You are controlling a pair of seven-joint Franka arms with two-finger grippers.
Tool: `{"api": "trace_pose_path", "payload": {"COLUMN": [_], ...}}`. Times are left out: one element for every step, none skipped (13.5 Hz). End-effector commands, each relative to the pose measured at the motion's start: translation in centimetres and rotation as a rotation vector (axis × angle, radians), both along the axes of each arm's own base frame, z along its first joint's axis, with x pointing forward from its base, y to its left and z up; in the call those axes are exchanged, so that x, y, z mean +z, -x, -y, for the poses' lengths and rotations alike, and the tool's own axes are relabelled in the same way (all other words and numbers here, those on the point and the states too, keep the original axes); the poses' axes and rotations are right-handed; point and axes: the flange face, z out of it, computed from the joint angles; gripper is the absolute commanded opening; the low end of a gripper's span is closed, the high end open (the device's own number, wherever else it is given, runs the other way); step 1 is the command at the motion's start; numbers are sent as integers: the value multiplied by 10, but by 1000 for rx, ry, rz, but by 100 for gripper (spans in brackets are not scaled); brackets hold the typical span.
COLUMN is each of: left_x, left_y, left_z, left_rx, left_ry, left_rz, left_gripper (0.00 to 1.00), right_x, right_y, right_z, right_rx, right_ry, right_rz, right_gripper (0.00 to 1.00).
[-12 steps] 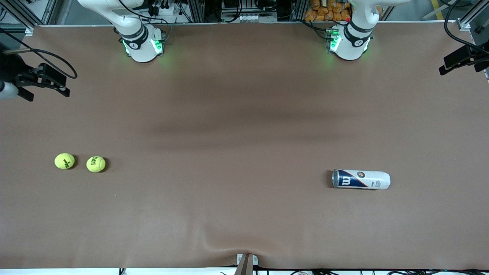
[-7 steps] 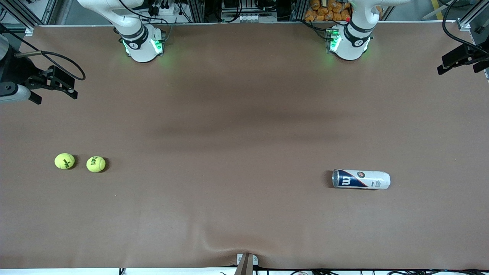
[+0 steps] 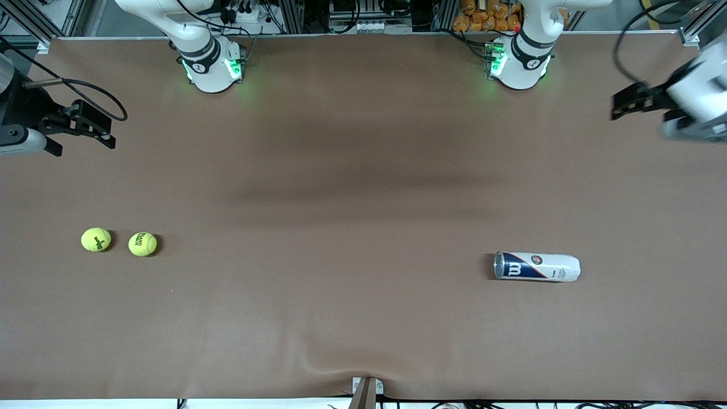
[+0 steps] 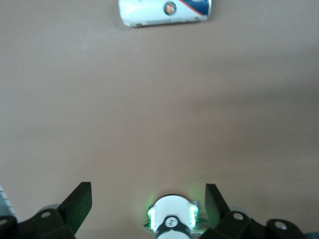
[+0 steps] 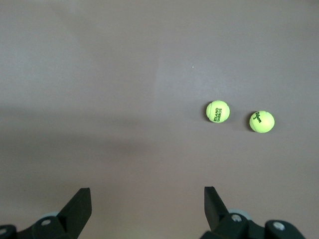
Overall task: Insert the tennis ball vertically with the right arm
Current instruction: 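Reach the left gripper down to the lying Wilson can and grasp it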
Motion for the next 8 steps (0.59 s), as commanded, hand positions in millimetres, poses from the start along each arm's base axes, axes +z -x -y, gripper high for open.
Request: {"api": "trace_pose_path", "payload": {"left_x": [-37, -56, -74, -90, -107, -124, -138, -153], "left_y": [-20, -29, -39, -48, -53, -58, -64, -71], "left_z": [27, 30, 32, 34, 35, 40, 51, 58], "left_rx": [-145, -210, -277, -335, -367, -385, -433, -492], "left_ry": [-87, -93, -93, -96, -101, -113, -120, -127], "left_rz": [-66, -106, -145, -180, -213, -237, -241, -241], "left_gripper": [100, 100, 100, 100, 100, 100, 100, 100], "right_x": [0, -1, -1, -1, -2, -3, -4, -4], "right_y": [0, 0, 0, 1, 1, 1, 1, 1], "right_z": [4, 5, 7, 8, 10, 14, 19, 23], "right_rx": [3, 2, -1, -1, -6, -14, -21, -23], "right_ry": [17, 19, 21, 21, 21, 21, 21, 21], "right_rz": [1, 0, -1, -5, -6, -11, -12, -12], "right_gripper": [100, 100, 100, 100, 100, 100, 100, 100]}}
